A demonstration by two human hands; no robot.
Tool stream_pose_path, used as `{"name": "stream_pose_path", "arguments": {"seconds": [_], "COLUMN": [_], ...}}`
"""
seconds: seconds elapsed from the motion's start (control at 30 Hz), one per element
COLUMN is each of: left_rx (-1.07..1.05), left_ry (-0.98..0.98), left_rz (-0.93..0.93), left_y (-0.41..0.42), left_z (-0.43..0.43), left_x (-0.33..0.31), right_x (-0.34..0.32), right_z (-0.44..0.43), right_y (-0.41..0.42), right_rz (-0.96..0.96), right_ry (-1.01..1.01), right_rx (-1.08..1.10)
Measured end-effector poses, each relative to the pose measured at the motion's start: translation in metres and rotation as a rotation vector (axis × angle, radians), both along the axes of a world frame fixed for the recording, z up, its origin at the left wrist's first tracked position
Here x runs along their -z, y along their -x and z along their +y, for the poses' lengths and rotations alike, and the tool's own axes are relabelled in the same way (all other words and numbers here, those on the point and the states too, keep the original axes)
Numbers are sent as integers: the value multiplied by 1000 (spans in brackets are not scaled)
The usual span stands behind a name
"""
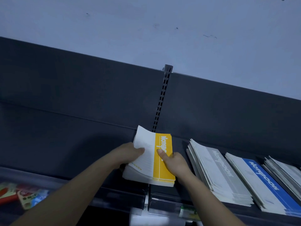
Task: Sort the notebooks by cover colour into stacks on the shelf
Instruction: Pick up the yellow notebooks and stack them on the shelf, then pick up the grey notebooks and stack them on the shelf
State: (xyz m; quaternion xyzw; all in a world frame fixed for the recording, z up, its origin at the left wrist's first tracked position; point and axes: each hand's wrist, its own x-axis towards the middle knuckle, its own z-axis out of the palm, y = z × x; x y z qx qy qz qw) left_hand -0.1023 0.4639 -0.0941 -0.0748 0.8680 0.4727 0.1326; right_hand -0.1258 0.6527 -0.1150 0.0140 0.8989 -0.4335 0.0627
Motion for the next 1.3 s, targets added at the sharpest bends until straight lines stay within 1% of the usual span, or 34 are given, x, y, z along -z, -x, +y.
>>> {"name": "stream_pose_path", "arguments": {"seconds": [0.2,0.3,0.37,0.43,0.67,0.77,0.9,1.0,1.1,1.2,1.3], "left_rx": [42,42,25,2,3,16,16,53,107,196,275], "left_ry": [280,382,523,647,578,612,723,821,838,769,681], "left_rz": [22,21,26,41,63,109,286,400,461,453,410], "left_y": [2,5,4,3,2,2,1,4,10,11,11], "left_z": [1,0,-2,-2,-1,-1,13,32,55,87,125], "left_x": [-5,-1,3,5,6,-1,-21,-35,-41,-43,-38], "right_x": [4,5,5,5,0,-9,-32,-46,-51,-50,-44], "right_z": [-6,-9,-9,-9,-11,-12,-6,11,40,76,113], "right_y": [1,-1,-2,-2,-6,-13,-19,-15,-9,-7,-7], "right_rz": [62,95,115,103,69,193,415,470,469,426,325], "right_ry": [-251,-389,-480,-490,-517,-559,-555,-527,-528,-570,-599], "right_rx": [-48,-39,-37,-46,-26,21,69,110,153,211,254]}}
